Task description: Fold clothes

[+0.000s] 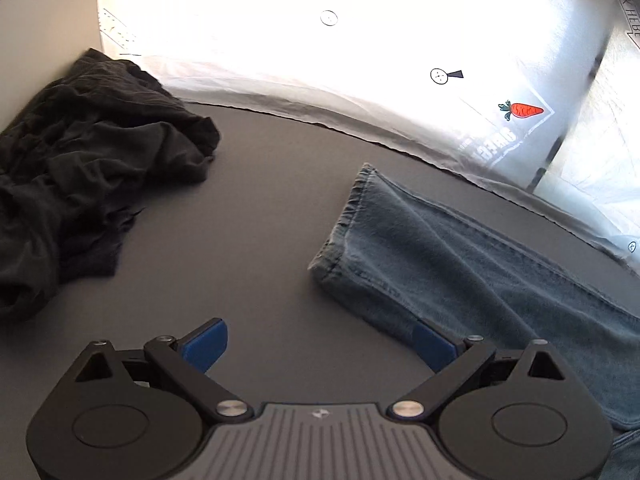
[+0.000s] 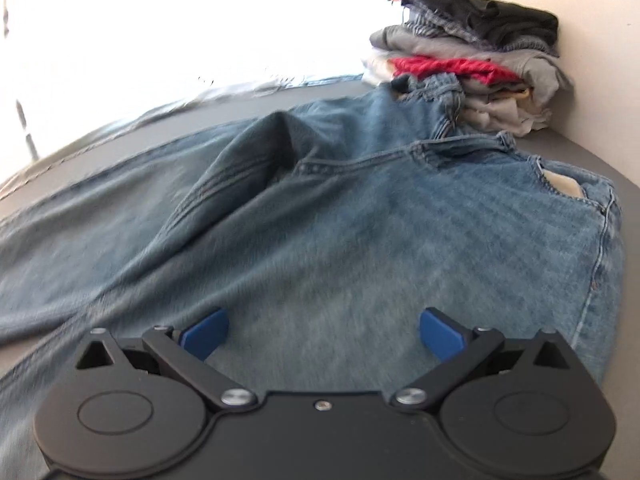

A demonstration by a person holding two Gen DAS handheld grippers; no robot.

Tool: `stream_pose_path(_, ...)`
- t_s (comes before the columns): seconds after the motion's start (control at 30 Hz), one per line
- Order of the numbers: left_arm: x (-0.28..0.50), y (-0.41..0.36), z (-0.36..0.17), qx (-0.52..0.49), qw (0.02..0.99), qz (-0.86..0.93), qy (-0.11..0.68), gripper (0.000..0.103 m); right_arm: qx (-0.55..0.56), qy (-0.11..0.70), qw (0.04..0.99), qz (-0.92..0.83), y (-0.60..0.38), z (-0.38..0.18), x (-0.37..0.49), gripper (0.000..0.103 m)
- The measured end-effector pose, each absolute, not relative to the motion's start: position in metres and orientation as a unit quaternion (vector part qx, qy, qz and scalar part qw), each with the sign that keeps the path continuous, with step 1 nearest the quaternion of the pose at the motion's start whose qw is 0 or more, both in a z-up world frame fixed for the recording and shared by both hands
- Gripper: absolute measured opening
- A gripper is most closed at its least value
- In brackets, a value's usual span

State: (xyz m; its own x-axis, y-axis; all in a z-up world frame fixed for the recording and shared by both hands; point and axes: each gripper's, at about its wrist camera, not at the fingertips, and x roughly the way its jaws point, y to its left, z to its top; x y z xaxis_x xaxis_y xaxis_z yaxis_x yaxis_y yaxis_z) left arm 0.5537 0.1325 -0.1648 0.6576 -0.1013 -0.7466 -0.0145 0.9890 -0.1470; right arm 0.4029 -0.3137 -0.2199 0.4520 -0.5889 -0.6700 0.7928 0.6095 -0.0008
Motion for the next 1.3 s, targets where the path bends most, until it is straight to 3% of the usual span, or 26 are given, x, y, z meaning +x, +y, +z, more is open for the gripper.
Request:
stream_pose_path(0.23,0.630,0.119,-0.195,-0.076,0.895,-0.025,0.438,0.094,0.157,0.318,0.834,-0.422,-0.314,-0.221,0.405,0.103)
stream_pose_path(0.3,0.641,0.123,-0.200,-0.089,0.884,-0.014,0.458,0.067,0.162,0.330,0.828,-0.423,-0.318,-0.218,0.408,0.103)
stream_pose_path(0.33,0.646,0.125,-0.202,-0.095,0.878,-0.007,0.469,0.042,0.169,0.338,0.823,-0.424,-0.320,-0.216,0.410,0.103)
stream_pose_path(0.37,0.649,0.127,-0.204,-0.099,0.875,-0.003,0.473,0.025,0.176,0.345,0.818,-0.426,-0.322,-0.214,0.412,0.103)
stream_pose_path(0.4,0.648,0.131,-0.203,-0.100,0.877,-0.006,0.470,0.019,0.184,0.352,0.812,-0.426,-0.324,-0.213,0.414,0.103)
stream_pose_path(0.8,0.614,0.200,-0.189,-0.103,0.882,0.083,0.452,0.018,0.196,0.407,0.805,-0.385,-0.322,-0.205,0.422,0.103)
stream_pose_path(0.9,0.609,0.202,-0.187,-0.077,0.879,0.117,0.456,0.013,0.181,0.400,0.820,-0.368,-0.313,-0.205,0.419,0.102)
stream_pose_path(1.0,0.588,0.201,-0.164,-0.082,0.895,0.087,0.429,0.033,0.186,0.383,0.838,-0.340,-0.309,-0.203,0.412,0.097)
stream_pose_path(1.07,0.569,0.199,-0.150,-0.109,0.900,0.057,0.418,0.057,0.222,0.368,0.847,-0.311,-0.313,-0.200,0.404,0.095)
stream_pose_path(1.2,0.522,0.165,-0.134,-0.081,0.912,0.007,0.401,0.076,0.275,0.353,0.850,-0.278,-0.324,-0.195,0.386,0.071)
stream_pose_path(1.27,0.497,0.142,-0.134,-0.067,0.911,-0.013,0.406,0.091,0.289,0.349,0.848,-0.274,-0.328,-0.193,0.374,0.068)
stream_pose_path(1.3,0.482,0.130,-0.134,-0.063,0.912,-0.018,0.406,0.092,0.299,0.347,0.846,-0.272,-0.333,-0.193,0.366,0.068)
